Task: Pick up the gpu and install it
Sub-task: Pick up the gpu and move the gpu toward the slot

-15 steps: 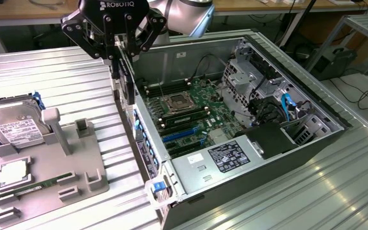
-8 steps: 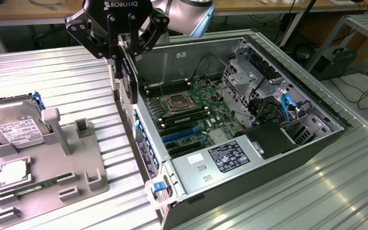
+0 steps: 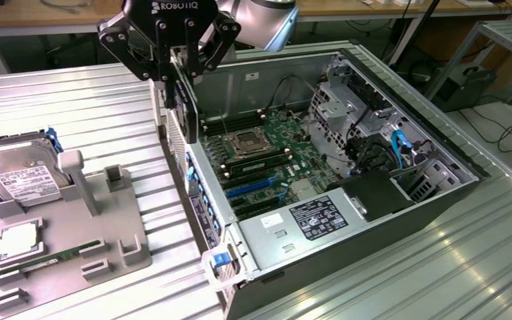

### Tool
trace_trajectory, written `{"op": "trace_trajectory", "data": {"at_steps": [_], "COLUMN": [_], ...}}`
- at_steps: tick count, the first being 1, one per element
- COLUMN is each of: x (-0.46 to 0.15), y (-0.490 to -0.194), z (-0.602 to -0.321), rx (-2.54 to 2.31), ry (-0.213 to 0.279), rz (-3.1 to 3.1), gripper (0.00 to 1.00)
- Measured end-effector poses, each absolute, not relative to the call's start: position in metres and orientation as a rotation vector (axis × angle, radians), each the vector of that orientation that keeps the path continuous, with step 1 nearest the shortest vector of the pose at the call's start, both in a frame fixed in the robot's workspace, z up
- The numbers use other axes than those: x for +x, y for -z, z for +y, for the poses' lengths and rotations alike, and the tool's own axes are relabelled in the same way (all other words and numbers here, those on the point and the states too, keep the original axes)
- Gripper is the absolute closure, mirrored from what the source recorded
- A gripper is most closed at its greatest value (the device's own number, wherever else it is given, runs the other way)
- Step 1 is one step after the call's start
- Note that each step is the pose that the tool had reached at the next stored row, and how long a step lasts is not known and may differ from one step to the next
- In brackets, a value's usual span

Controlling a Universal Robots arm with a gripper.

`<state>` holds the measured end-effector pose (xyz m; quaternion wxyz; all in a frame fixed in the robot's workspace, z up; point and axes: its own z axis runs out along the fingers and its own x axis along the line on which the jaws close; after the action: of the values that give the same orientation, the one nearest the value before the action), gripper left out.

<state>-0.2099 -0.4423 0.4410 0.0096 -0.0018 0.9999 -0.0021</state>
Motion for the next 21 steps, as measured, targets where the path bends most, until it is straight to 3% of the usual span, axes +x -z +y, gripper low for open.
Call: {"op": "trace_trajectory", "data": {"at_steps": [21], "x": [-0.196], "y": [-0.441], "z": [-0.442], "rx": [-0.006], "ry": [0.007], "rz": [3.122], "gripper": [0.73]}}
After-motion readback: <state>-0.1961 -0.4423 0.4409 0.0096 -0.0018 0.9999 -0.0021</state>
